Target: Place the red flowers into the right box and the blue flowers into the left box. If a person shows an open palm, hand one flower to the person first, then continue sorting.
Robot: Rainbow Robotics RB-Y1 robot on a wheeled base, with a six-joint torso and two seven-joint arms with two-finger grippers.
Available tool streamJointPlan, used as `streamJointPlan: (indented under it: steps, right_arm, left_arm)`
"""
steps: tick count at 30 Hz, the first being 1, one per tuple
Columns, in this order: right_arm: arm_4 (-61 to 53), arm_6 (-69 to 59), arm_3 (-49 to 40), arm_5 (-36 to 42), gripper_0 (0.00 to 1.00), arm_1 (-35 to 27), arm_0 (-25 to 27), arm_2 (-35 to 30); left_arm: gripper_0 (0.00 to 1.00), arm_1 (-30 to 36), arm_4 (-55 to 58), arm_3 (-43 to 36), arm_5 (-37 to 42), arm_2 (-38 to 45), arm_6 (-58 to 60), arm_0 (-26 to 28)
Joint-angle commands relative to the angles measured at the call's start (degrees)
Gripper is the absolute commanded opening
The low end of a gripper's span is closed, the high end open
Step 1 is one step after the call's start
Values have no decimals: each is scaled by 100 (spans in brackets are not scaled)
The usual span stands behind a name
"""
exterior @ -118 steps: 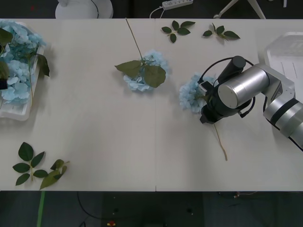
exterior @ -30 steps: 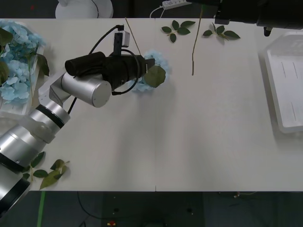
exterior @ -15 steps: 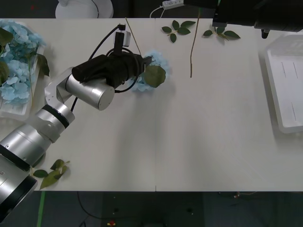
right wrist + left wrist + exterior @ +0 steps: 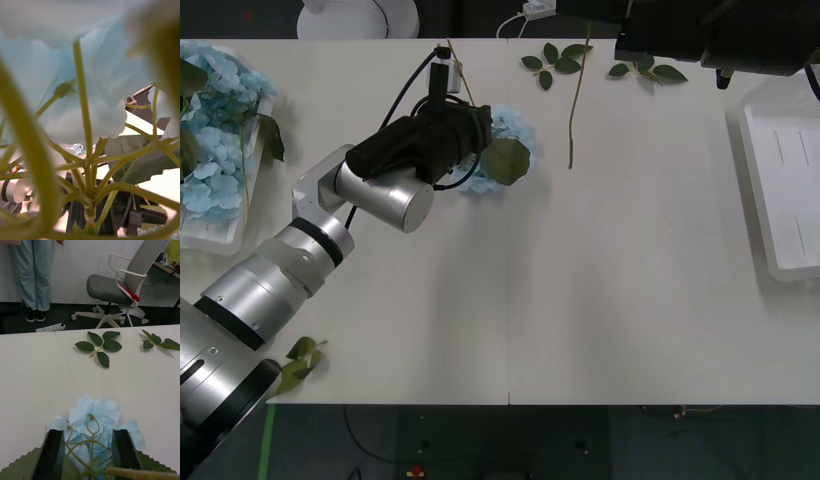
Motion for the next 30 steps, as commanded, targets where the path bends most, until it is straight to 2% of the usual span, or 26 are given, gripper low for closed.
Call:
streamJointPlan:
  steps: [1, 5, 10, 13, 15, 17, 22, 26, 28, 30]
  right_arm:
    - [-93, -283, -211, -186, 0, -107, -7, 165]
    - [-93, -371, -229, -186, 0, -107, -7, 165]
    - [-93, -459, -246, -186, 0, -107, -7, 165]
    - [-84, -512, -264, -186, 0, -98, -7, 174]
    - [-84, -538, -282, -178, 0, -98, -7, 174]
    - [-84, -564, -282, -178, 0, -98, -7, 174]
    - [-84, -617, -299, -178, 0, -98, -7, 174]
    - [-75, -661, -317, -178, 0, -98, -7, 165]
    - [-67, -679, -334, -178, 0, -98, -7, 174]
    - [-58, -714, -334, -178, 0, -98, -7, 174]
  left_arm:
    - [0, -99, -16, -58, -108, -167, -356, -303]
    - [0, -28, 11, -102, -117, -175, -329, -294]
    - [0, 473, 424, -462, -117, -483, -206, -277]
    - [0, 1053, 925, -1130, 76, -632, -153, -48]
    - [0, 1448, 977, -1658, 366, -632, -162, 119]
    - [0, 1782, 977, -2124, 340, -589, -153, 330]
    - [0, 2529, 1065, -2923, -987, -527, -74, 1182]
    - [0, 3136, 1109, -3539, -1559, -527, -4, 1780]
    - [0, 3347, 1083, -3723, -1761, -527, -13, 2000]
    - [0, 3434, 1039, -3732, -2358, -527, -30, 2281]
